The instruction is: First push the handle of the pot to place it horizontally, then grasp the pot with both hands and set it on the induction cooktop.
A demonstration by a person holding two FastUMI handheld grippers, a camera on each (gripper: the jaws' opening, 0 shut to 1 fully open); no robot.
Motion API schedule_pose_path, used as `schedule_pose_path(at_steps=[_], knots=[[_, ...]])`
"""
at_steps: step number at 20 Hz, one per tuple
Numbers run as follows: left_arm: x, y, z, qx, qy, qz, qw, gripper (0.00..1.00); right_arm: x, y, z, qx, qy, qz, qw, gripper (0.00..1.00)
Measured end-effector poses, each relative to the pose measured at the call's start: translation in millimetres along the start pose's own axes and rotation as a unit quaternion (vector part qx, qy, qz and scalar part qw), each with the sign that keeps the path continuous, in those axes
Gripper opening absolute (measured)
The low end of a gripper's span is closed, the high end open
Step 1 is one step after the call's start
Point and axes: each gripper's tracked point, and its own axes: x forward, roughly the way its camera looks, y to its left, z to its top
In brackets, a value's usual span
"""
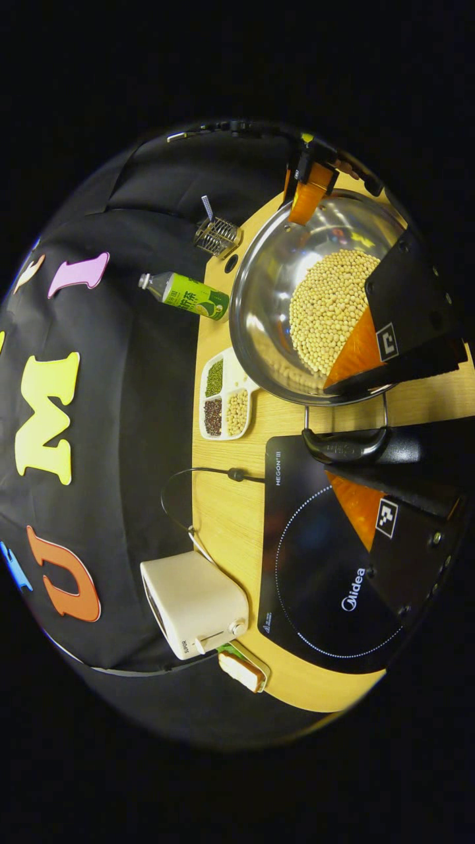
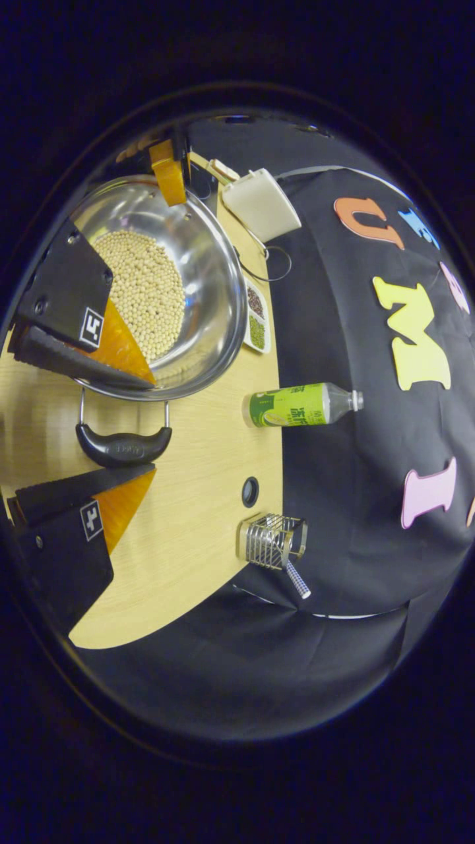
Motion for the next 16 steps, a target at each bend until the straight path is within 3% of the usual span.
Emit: schedule_pose_path(at_steps=[11, 12, 13, 16], knots=[[-7, -5, -6, 0.014, 0.001, -0.002, 1.000, 0.56, -13, -5, -8, 0.015, -0.010, 0.001, 1.000, 0.63], [-11, -8, -8, 0.015, 0.001, -0.003, 1.000, 0.46, -16, -6, -11, 0.018, -0.007, 0.001, 1.000, 0.63], [-15, -9, -11, 0.016, 0.003, -0.006, 1.000, 0.56, -22, -6, -15, 0.022, -0.005, 0.000, 1.000, 0.63], [-29, -11, -15, 0.015, 0.002, -0.010, 1.000, 0.56, -38, -7, -19, 0.024, -0.011, -0.004, 1.000, 0.61]])
